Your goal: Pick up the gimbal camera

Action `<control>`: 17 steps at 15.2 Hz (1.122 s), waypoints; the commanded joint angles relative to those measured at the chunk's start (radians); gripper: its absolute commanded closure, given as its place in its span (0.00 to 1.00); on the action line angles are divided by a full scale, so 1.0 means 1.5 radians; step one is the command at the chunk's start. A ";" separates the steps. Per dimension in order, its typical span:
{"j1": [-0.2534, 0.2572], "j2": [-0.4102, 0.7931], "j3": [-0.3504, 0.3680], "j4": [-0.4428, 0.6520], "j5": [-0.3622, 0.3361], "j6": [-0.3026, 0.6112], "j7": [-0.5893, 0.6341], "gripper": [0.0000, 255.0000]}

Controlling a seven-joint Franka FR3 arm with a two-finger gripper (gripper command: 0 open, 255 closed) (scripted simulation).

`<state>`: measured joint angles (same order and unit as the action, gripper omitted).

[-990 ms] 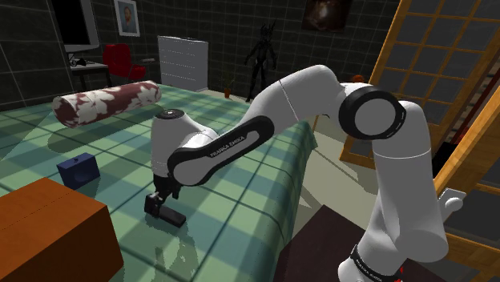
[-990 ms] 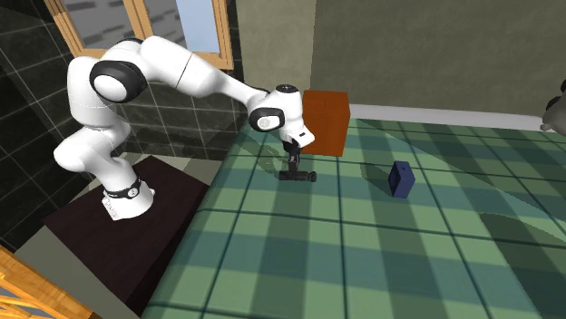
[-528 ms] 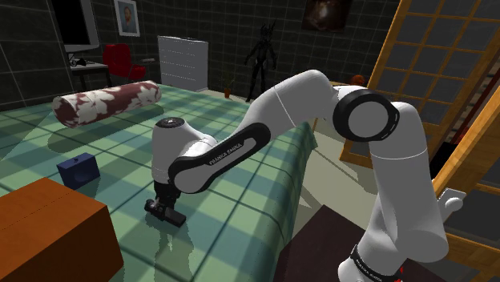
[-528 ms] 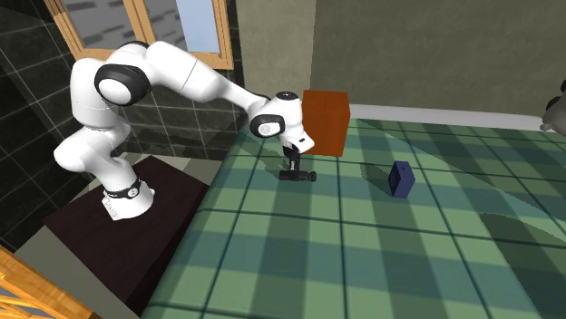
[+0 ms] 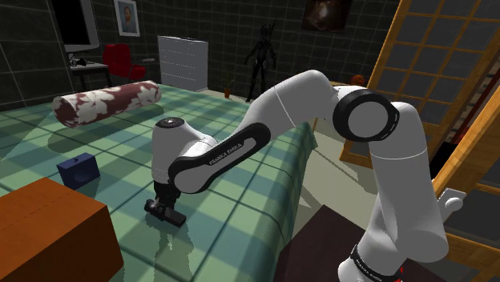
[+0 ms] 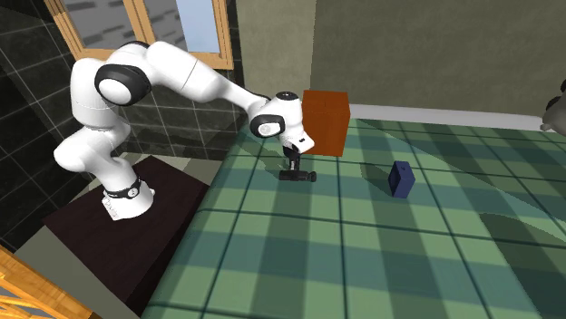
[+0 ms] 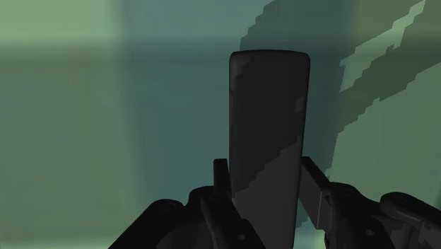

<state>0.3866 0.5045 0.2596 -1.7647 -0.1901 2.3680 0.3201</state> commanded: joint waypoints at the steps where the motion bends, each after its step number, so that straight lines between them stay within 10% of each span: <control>1: -0.001 -0.005 0.001 0.002 0.002 -0.007 -0.001 1.00; 17: -0.009 -0.066 0.015 0.043 0.027 -0.107 -0.018 1.00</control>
